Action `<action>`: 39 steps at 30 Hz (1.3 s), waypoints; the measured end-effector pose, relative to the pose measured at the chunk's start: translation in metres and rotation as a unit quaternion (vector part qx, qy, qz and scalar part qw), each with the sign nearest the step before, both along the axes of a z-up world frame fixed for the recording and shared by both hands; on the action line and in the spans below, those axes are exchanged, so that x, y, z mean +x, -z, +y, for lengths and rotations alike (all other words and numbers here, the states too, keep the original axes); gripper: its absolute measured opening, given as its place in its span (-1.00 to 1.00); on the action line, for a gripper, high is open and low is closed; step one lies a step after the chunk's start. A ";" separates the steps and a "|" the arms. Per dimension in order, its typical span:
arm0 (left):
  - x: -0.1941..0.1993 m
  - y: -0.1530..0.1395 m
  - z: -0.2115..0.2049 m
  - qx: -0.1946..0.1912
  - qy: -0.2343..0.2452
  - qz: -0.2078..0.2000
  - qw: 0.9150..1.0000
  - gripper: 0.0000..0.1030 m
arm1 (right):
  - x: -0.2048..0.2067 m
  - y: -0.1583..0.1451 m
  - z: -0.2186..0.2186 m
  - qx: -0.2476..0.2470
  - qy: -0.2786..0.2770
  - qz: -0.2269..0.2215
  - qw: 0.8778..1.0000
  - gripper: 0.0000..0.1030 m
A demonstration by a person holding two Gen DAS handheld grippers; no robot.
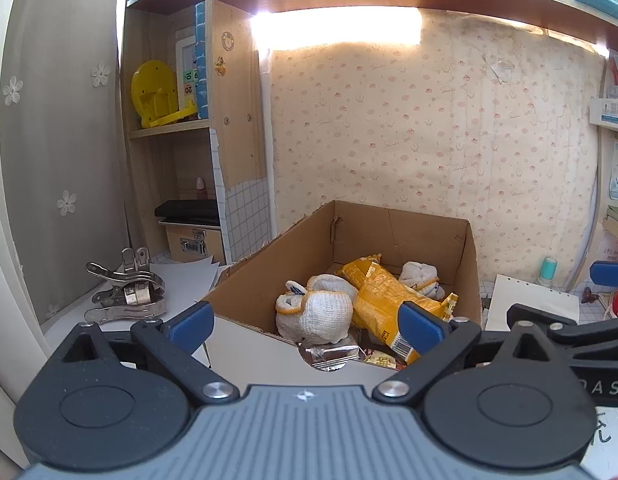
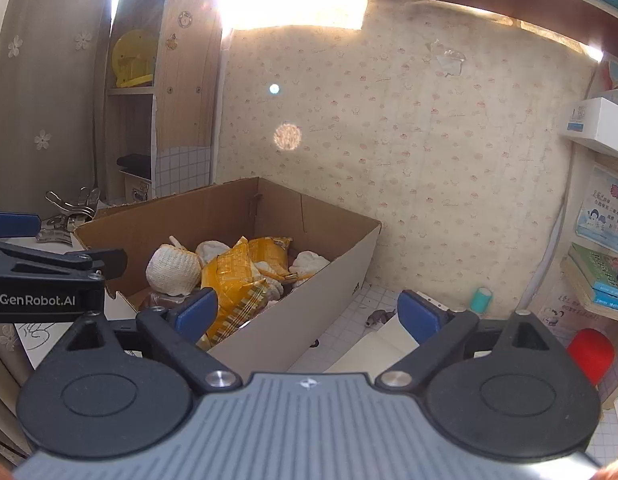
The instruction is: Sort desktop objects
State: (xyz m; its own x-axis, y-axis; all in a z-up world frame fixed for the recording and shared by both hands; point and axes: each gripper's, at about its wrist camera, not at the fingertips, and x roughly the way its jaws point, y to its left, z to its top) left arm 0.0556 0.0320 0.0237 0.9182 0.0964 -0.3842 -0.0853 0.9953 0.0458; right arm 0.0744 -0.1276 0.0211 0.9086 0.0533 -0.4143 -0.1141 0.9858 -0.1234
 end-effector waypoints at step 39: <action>-0.127 -0.006 -0.054 0.111 -0.038 -0.466 0.877 1.00 | -0.003 0.003 -0.033 0.010 0.045 -0.003 0.999 0.83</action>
